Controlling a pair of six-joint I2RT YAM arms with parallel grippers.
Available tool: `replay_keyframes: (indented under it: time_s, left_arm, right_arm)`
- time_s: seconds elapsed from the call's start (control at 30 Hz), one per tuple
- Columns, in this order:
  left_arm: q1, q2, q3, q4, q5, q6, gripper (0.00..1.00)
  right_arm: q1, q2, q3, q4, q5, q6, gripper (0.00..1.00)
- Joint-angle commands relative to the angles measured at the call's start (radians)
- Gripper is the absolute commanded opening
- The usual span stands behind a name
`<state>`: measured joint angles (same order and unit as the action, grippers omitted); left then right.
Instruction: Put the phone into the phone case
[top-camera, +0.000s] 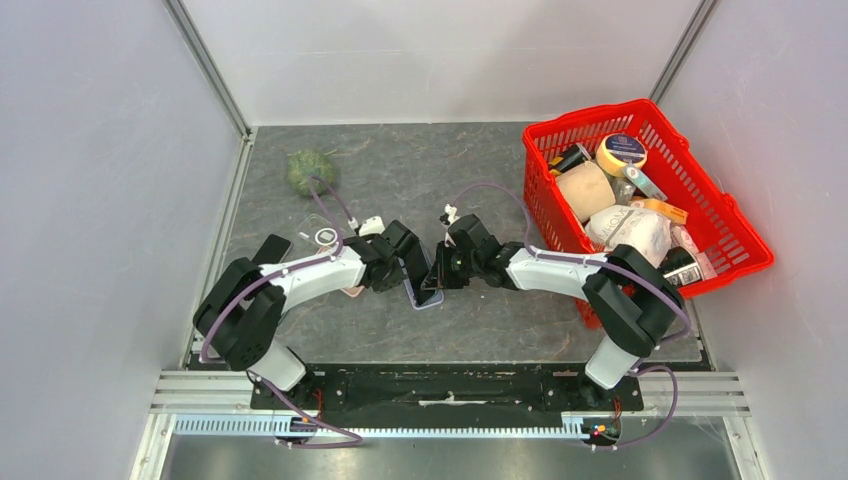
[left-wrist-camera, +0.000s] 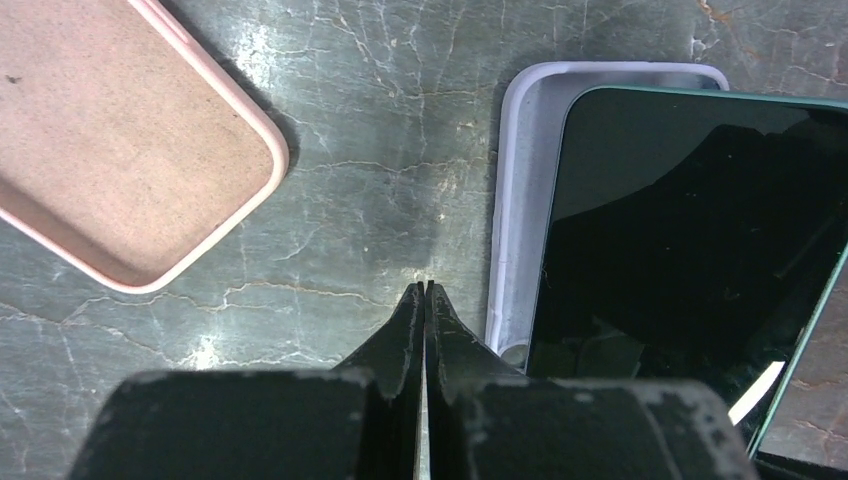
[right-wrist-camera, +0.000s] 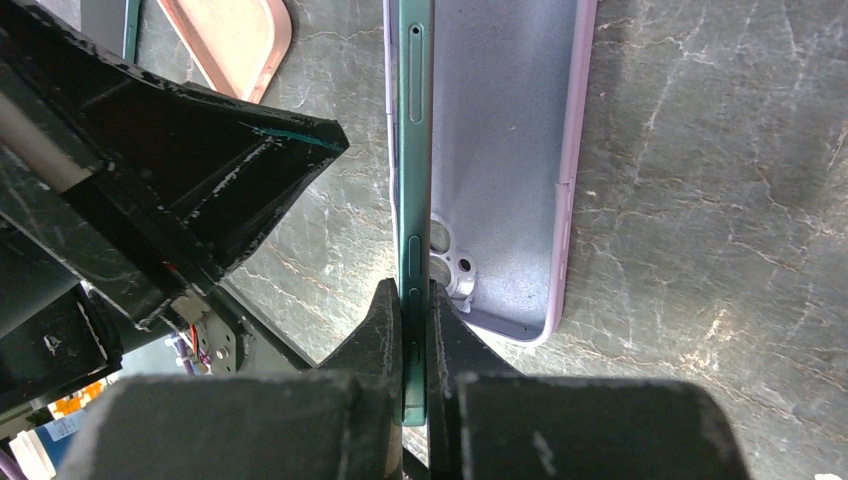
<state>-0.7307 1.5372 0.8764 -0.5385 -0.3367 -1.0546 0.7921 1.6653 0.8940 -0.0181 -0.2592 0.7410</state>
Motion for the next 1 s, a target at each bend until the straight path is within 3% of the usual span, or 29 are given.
replay_keyframes:
  time_s: [0.0,0.27,0.5,0.57,0.7,0.97]
  left_arm:
    - [-0.001,0.038,-0.007,0.063,0.002,0.03,0.02]
    - [-0.001,0.081,-0.002,0.097,0.013,0.035,0.02]
    - [-0.001,0.124,0.037,0.101,-0.007,0.043,0.02]
    - [0.001,0.145,0.057,0.1,-0.009,0.048,0.02]
    - [0.003,0.163,0.079,0.1,-0.008,0.053,0.02]
    - [0.011,0.152,0.076,0.091,-0.018,0.058,0.02]
  right_arm:
    - [0.004,0.006,0.001,0.096,-0.012,0.0,0.0]
    - [0.005,0.066,-0.016,0.177,-0.031,0.015,0.0]
    - [0.003,0.065,-0.023,0.136,-0.043,0.011,0.0]
    - [0.004,0.059,-0.023,0.118,-0.044,0.009,0.08]
    - [0.004,0.045,-0.005,0.041,-0.021,-0.017,0.34]
    - [0.004,0.001,0.057,-0.1,0.01,-0.057,0.53]
